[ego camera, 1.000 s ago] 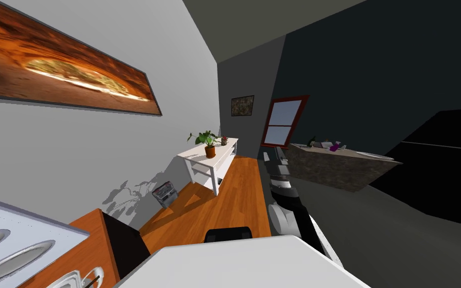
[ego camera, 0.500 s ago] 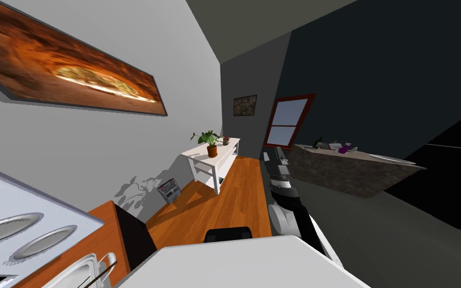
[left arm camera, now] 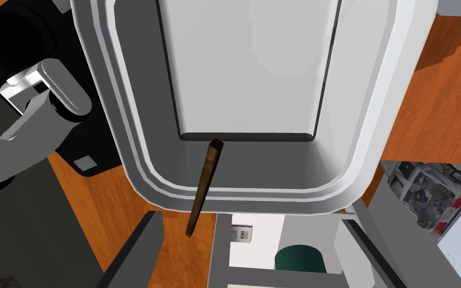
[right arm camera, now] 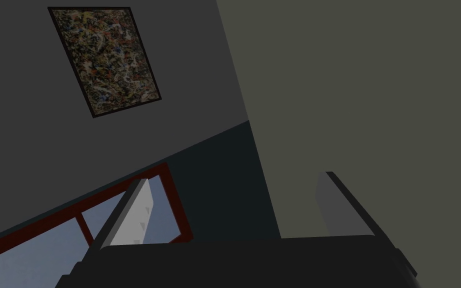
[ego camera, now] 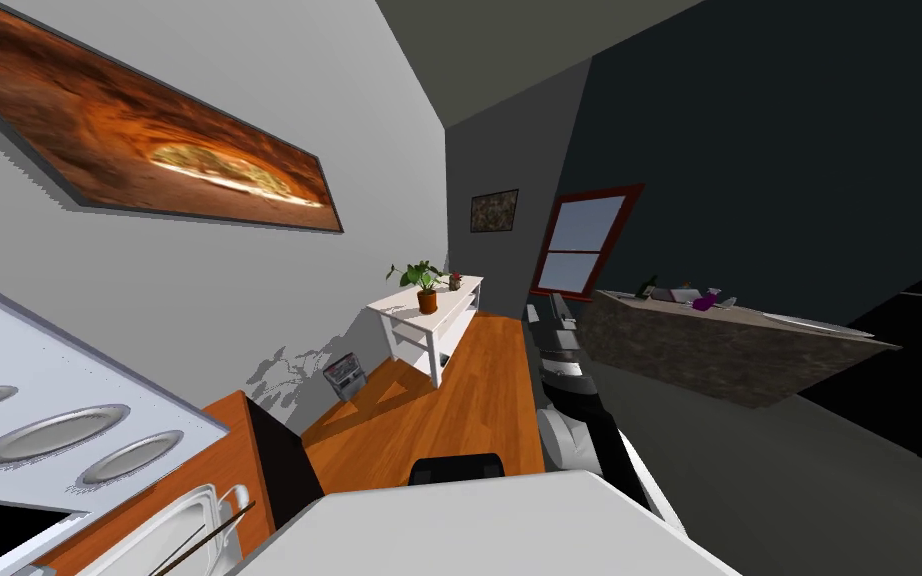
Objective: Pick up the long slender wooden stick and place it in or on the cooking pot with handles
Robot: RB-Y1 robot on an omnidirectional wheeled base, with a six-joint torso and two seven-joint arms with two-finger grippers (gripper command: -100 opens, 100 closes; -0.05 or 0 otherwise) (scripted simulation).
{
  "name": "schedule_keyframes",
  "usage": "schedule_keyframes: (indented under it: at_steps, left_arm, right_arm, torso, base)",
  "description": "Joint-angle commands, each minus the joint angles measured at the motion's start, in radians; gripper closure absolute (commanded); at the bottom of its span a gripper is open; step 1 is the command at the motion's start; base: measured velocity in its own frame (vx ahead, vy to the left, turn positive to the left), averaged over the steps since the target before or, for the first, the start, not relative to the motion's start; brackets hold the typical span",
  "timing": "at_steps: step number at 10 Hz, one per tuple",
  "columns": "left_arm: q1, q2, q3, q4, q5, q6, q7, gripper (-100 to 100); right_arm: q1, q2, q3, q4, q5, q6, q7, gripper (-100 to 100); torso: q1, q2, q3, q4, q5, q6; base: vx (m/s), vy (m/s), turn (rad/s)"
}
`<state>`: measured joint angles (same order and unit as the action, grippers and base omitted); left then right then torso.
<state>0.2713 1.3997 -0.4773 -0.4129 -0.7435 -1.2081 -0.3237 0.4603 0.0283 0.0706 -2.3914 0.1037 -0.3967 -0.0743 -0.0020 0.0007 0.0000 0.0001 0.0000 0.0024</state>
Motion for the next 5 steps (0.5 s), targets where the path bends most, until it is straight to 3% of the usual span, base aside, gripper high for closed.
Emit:
schedule_keyframes:
  at_steps: [1,2,3,4,5]
  left_arm:
    - [-0.05,0.01,-0.05,0.039,0.019,-0.013,-0.011,-100]
    - [-0.051,0.01,-0.081,0.039,0.019,-0.013,-0.011,-100]
    - [-0.055,0.004,-0.064,0.049,0.013,-0.015,-0.012,-100]
    - [-0.057,0.003,-0.068,0.051,0.013,-0.017,-0.015,0]
    - [-0.057,0.003,-0.068,0.051,0.013,-0.017,-0.014,0]
  right_arm:
    - [0.0,0.0,0.0,0.0,0.0,0.0,0.0,0]
    - [0.0,0.0,0.0,0.0,0.0,0.0,0.0,0]
    - [0.0,0.0,0.0,0.0,0.0,0.0,0.0,0]
    - [0.0,0.0,0.0,0.0,0.0,0.0,0.0,0]
    - [0.0,0.0,0.0,0.0,0.0,0.0,0.0,0]
  torso:
    - [0.0,0.0,0.0,0.0,0.0,0.0]
    - [0.0,0.0,0.0,0.0,0.0,0.0]
    - [0.0,0.0,0.0,0.0,0.0,0.0]
    - [0.001,-0.001,0.0,0.0,0.001,0.0]
    - [0.001,-0.001,0.0,0.0,0.001,0.0]
  base:
    - [-0.014,-0.018,0.068]
    - [-0.006,-0.01,-0.007]
    - [0.0,0.0,0.0]
    - [0.0,0.0,0.0]
    - [0.0,0.0,0.0]
